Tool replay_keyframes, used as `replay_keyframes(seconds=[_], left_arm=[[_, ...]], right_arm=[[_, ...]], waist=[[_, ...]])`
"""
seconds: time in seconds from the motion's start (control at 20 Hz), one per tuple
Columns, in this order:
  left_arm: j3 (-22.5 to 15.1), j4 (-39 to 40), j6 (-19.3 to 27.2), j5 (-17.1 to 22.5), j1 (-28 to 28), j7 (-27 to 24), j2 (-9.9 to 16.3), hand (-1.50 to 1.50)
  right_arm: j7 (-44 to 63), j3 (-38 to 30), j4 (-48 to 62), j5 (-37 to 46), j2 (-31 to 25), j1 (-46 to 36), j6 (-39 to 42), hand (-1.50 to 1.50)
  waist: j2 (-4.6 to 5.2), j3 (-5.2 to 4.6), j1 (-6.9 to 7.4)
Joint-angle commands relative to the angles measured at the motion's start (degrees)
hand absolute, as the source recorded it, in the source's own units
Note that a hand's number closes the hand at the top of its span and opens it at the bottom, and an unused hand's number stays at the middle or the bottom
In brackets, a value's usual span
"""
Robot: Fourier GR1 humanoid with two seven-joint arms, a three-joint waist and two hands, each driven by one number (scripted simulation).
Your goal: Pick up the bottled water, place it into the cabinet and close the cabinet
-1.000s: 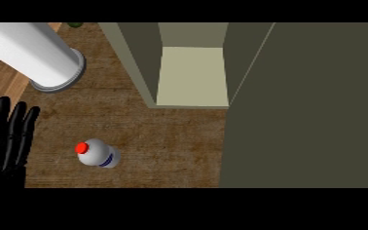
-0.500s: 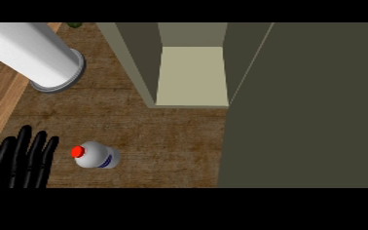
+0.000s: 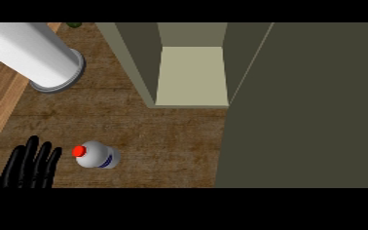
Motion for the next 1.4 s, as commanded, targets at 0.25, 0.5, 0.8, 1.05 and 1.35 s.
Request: replay_keyframes(seconds=[0.25,0.5,0.8,1.05,1.35], left_arm=[[2.01,3.46,0.91,-2.56,2.12,-4.84,3.57,-1.50],[1.73,8.19,3.83,-5.61,-1.27,-3.83,1.22,-1.50],[11.67,17.46,1.42,3.86,-3.74,-9.10,2.22,-1.50],[12.48,21.79,0.72,3.22,-2.40,-10.63,2.36,-1.50],[19.74,36.81,-2.24,9.18,-8.71,-18.68,2.68,-1.50]], right_arm=[[7.32,4.00,-2.96,5.23,1.77,-5.60,-4.12,-1.50],[5.31,3.16,-4.66,2.96,-0.85,-1.69,-3.16,-1.50],[5.51,3.95,-6.75,2.76,-2.45,-0.04,-3.44,-1.50],[7.19,7.87,-5.57,7.54,-1.12,-3.91,-6.39,-1.50],[9.17,9.44,-7.87,7.47,-2.00,-3.02,-8.31,-1.50]], waist=[[0.05,-0.06,0.10],[0.09,0.00,-0.39],[0.08,-0.04,-0.64],[0.07,-0.04,-0.37],[0.12,-0.08,-0.68]])
